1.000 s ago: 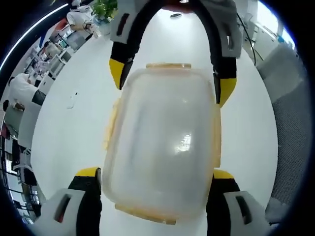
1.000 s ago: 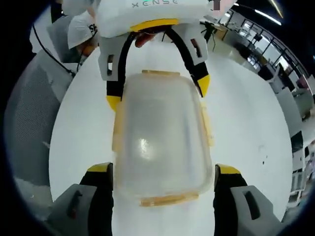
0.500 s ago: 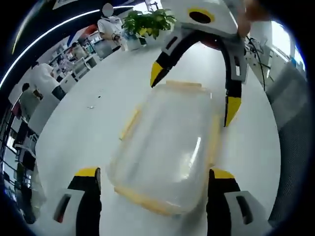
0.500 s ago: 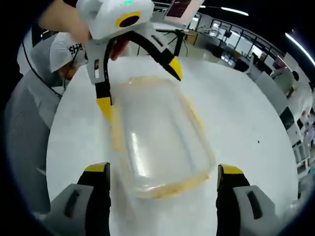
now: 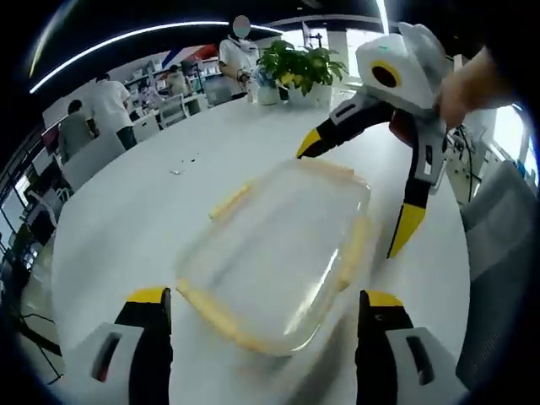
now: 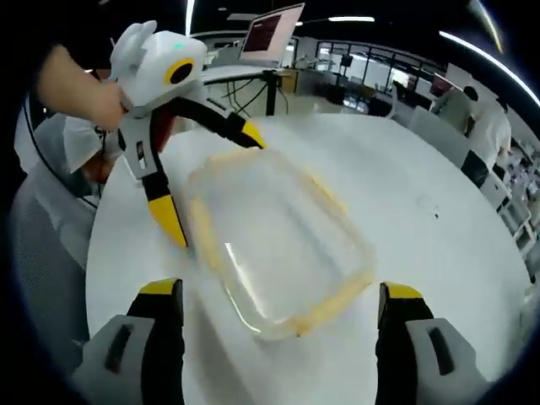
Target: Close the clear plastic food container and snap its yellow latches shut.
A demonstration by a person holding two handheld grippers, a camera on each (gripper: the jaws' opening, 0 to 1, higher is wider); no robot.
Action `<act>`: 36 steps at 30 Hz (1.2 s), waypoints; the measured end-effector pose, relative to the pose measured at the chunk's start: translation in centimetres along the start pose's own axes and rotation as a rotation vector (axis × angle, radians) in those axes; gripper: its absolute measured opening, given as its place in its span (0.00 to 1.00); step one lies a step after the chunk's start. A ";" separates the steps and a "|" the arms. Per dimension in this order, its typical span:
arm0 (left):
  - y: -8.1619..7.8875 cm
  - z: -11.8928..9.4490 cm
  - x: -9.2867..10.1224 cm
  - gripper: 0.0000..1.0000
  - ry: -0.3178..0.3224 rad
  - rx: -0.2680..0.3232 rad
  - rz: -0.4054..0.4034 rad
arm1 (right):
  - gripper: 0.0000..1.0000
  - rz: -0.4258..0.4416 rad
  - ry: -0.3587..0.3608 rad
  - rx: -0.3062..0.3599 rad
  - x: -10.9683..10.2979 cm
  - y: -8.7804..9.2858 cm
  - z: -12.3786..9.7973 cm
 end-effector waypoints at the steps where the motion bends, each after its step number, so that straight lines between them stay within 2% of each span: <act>1: 0.1 -0.1 0.1 0.89 -0.005 0.017 -0.014 | 0.95 0.008 0.005 0.005 0.0 0.1 -0.1; 8: 0.9 -0.1 0.6 0.88 -0.006 0.058 -0.070 | 0.97 0.060 0.025 0.042 -0.8 0.7 -0.4; 15: 1.5 -0.1 1.0 0.89 -0.026 0.090 -0.111 | 0.98 0.087 0.023 0.044 -1.7 1.5 -0.4; 19: 1.7 0.1 1.6 0.89 -0.019 0.089 -0.107 | 0.98 0.107 0.027 0.048 -1.9 1.8 -0.4; 25: 2.1 0.2 2.0 0.89 -0.001 0.108 -0.172 | 0.99 0.124 0.033 0.054 -2.2 2.1 -0.3; 28: 2.2 0.1 2.2 0.89 0.001 0.118 -0.179 | 0.99 0.140 0.038 0.060 -2.3 2.0 -0.6; 35: 2.6 -0.1 2.8 0.89 0.010 0.107 -0.182 | 0.98 0.178 0.071 0.074 -2.2 2.3 -1.3; 36: 2.7 -0.1 3.0 0.89 0.014 0.104 -0.204 | 0.97 0.185 0.075 0.072 -2.3 2.4 -1.5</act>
Point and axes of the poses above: the point that each gripper's makers call its tool centre point, and the gripper's own axes: z roughly forward along the fingers, x roughly to its right, y roughly out of its underside, the point moved 8 cm from there along -z, roughly backward along the fingers, and after that the axes turned 10 degrees about y, right-handed, at the moved point
